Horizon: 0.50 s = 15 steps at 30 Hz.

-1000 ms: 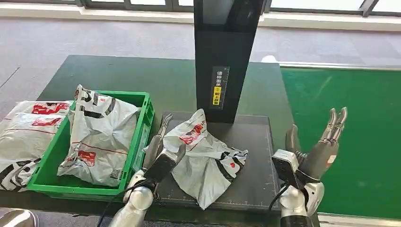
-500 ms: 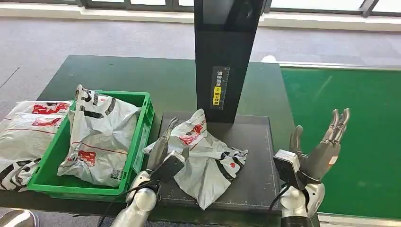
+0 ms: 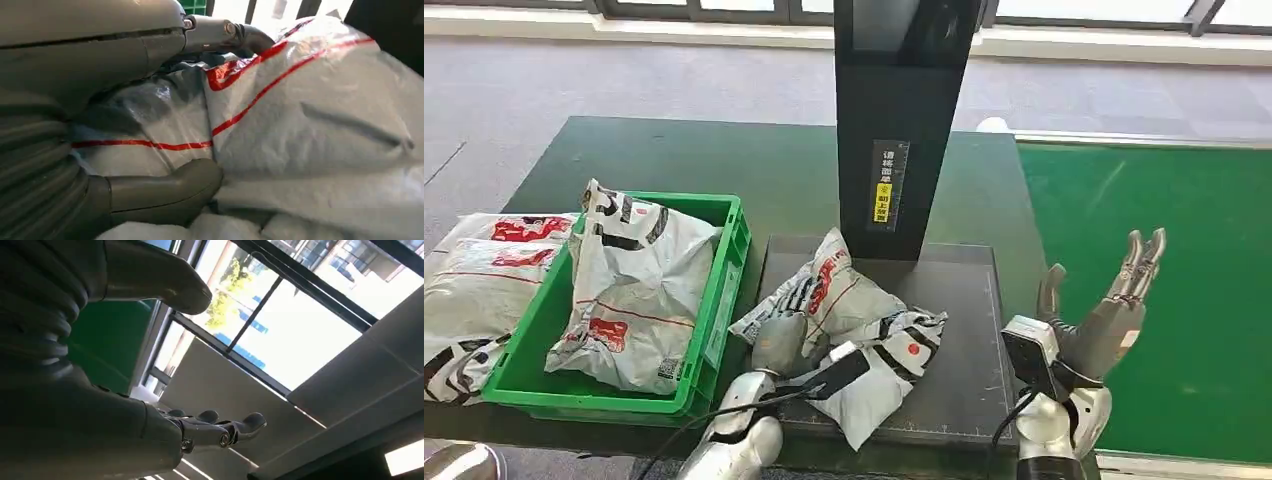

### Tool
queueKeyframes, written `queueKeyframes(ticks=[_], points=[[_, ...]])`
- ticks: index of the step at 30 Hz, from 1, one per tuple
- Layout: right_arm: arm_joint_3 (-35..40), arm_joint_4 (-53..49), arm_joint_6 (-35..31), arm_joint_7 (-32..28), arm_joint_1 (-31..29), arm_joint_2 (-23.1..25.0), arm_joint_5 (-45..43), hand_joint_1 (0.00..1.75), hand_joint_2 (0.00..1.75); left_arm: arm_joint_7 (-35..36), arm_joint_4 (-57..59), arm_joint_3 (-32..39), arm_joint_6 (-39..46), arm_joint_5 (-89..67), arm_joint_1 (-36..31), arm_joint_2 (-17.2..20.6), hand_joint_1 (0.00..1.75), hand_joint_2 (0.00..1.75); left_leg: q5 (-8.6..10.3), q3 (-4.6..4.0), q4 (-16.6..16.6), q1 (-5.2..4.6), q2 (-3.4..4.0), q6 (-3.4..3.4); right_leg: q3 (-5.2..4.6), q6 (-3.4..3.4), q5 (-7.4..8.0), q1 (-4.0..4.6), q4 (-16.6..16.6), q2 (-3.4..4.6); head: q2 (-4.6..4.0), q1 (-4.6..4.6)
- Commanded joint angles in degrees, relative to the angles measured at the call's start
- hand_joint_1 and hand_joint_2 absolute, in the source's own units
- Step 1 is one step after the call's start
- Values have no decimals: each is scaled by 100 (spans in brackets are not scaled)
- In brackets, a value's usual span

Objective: Moved the parcel from conveyor to table for the left to box.

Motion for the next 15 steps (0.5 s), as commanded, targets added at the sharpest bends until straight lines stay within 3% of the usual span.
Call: queueKeyframes(ticks=[1,5,6,15], points=[[-371,59,17,11,-84,146,21,0,175,108,993,-69,-13,-128,-414,-67,54,175,3,20,-14,0,-5,-3,24,-8,0,2,-14,-12,0,-2],[-371,59,17,11,-84,146,21,0,175,108,993,-69,-13,-128,-414,-67,54,175,4,22,-13,0,-1,-2,20,-7,2,1,-13,-7,0,-2],[-375,61,17,11,-78,147,18,0,175,119,994,-72,-12,-149,-415,-58,175,175,2,19,-8,0,-3,-1,16,-5,0,1,-8,-8,2,-2],[-409,4,17,11,-40,180,43,0,175,364,953,83,150,-480,-406,-82,175,175,-1,31,-10,-3,-1,-1,36,-4,-1,-1,-10,-3,2,-2]])
